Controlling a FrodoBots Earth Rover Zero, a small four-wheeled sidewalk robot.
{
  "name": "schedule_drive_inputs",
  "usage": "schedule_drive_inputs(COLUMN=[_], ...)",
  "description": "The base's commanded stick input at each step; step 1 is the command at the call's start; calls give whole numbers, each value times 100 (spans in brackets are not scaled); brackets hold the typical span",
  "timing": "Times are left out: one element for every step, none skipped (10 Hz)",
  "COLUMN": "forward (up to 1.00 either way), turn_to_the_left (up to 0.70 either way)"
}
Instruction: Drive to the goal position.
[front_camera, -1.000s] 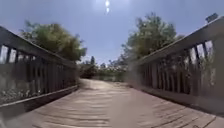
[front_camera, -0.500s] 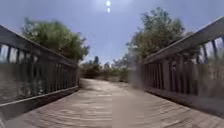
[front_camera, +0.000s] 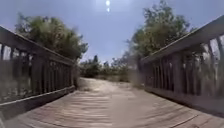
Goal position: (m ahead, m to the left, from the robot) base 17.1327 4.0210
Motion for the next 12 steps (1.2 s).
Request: schedule_drive_inputs(forward=[70,70,70,70,70,70,70,70,70,70,70,70], turn_to_the_left=[0,0,0,0,0,3,14,14,14,14,14,14])
